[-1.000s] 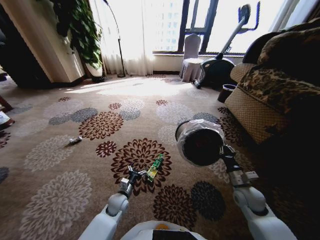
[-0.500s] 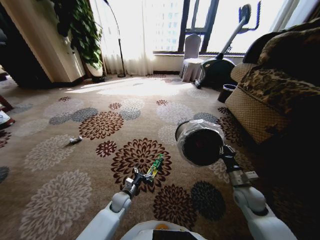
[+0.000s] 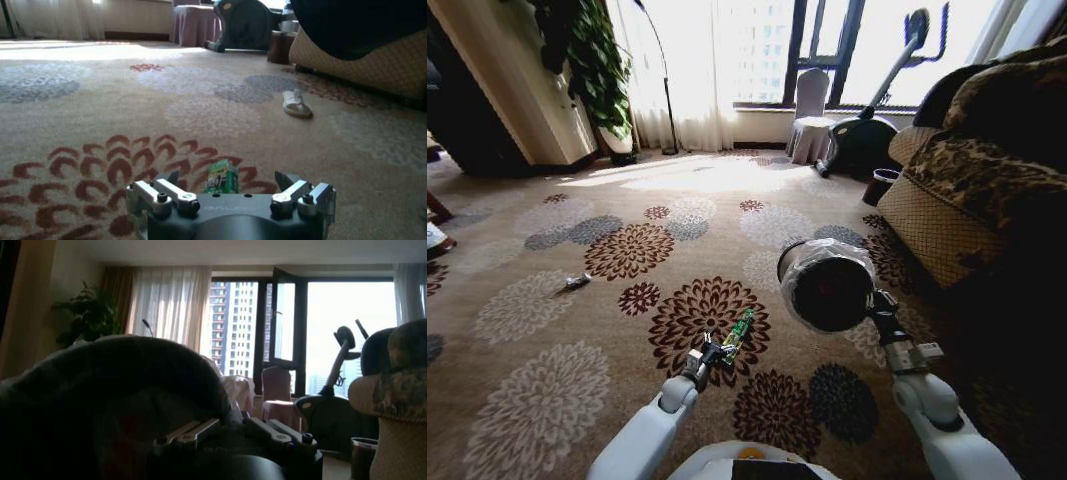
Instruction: Pick up the trash from the ground and place it into the trash bin.
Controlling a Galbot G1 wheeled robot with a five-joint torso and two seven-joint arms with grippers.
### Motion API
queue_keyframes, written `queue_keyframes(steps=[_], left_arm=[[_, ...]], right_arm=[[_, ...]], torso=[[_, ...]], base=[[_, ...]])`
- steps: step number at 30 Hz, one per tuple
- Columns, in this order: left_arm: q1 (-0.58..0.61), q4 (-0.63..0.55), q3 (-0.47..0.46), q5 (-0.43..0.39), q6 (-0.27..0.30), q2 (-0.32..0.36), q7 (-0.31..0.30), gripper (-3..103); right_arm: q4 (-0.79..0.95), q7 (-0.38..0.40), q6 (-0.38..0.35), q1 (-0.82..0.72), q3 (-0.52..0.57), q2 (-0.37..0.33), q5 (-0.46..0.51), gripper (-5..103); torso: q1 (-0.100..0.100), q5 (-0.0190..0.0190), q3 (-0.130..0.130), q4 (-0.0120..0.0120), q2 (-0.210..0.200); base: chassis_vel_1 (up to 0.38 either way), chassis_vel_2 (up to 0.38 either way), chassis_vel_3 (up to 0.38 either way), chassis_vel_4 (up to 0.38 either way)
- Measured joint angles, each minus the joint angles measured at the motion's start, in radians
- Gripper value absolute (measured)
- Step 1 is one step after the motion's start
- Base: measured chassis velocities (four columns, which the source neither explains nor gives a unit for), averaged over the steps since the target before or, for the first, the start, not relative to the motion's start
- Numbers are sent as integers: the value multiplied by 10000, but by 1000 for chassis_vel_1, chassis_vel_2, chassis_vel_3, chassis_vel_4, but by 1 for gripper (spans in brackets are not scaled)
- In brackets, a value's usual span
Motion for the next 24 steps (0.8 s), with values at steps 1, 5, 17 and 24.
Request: queue_keyframes(steps=[1,5,17,24], left_arm=[[-104,124,47,-36,-1,-29,2,98],[-310,357,174,-128,-2,-69,9,98],[-343,532,482,-93,24,-195,58,98],[-420,734,435,-77,-1,-218,59,98]], right_arm=[[0,0,0,0,0,0,0,0],[0,0,0,0,0,0,0,0],[0,0,0,0,0,0,0,0],[0,-1,0,0,-1,0,0,0]], torso=[[0,-3,0,-1,0],[0,0,0,0,0],[-1,-2,-1,-1,0],[-1,-2,-1,0,0]], base=[[-75,68,72,-54],[-67,63,74,-79],[-30,36,37,-41],[-22,-11,27,20]])
